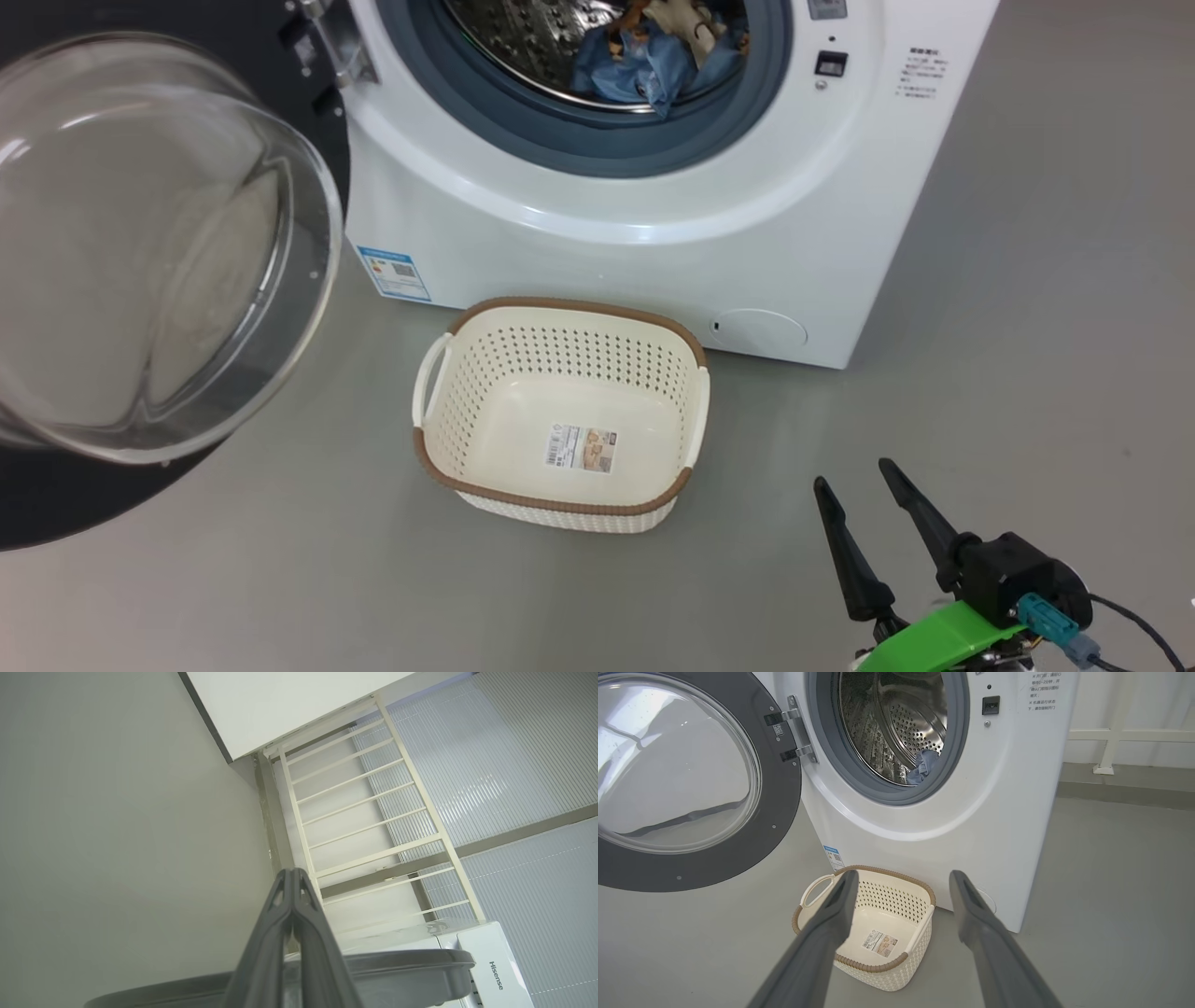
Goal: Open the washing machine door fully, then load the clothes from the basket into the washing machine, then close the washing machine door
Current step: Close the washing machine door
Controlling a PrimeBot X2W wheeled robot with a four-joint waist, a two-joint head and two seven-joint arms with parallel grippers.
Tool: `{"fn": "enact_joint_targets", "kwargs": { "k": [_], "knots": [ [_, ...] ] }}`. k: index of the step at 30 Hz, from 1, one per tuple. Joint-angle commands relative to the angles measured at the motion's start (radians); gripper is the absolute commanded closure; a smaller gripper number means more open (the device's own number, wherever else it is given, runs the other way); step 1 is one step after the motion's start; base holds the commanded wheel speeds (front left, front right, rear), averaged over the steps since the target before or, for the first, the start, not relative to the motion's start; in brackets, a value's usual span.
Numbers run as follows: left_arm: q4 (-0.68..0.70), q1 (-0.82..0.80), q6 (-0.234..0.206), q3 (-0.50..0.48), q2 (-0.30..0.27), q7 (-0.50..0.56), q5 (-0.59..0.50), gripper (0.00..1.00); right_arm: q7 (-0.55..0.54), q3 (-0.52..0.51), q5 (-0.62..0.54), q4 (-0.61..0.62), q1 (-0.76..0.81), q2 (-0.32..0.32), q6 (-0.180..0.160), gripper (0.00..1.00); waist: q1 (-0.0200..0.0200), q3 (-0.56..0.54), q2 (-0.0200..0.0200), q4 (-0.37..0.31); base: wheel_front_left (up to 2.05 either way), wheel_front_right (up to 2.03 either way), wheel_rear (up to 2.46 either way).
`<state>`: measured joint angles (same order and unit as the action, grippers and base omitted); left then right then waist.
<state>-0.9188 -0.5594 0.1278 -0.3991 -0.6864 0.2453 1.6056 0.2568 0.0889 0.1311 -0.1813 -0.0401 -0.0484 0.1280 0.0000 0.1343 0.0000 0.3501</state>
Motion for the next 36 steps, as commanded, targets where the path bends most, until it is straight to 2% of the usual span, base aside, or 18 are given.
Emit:
{"fn": "enact_joint_targets", "kwargs": {
  "k": [1,18,36],
  "knots": [
    [0.014,-0.032,0.003,-0.033,-0.082,0.016,0.011,1.0,0.005,0.029,-0.011,0.029,-0.035,-0.002,0.003,0.0,0.0,0.019,0.0,-0.019,0.0,0.0,0.0],
    [0.012,-0.031,0.003,-0.074,-0.056,0.094,0.041,1.0,0.005,0.04,-0.016,0.042,-0.04,-0.002,0.003,0.0,0.0,0.05,0.0,-0.071,0.0,0.0,0.0],
    [0.038,0.003,0.003,-0.078,-0.031,0.291,0.062,1.0,0.005,0.052,0.01,0.022,-0.042,-0.002,0.003,0.0,0.0,0.036,0.0,-0.076,0.0,0.0,0.0]
  ]
}}
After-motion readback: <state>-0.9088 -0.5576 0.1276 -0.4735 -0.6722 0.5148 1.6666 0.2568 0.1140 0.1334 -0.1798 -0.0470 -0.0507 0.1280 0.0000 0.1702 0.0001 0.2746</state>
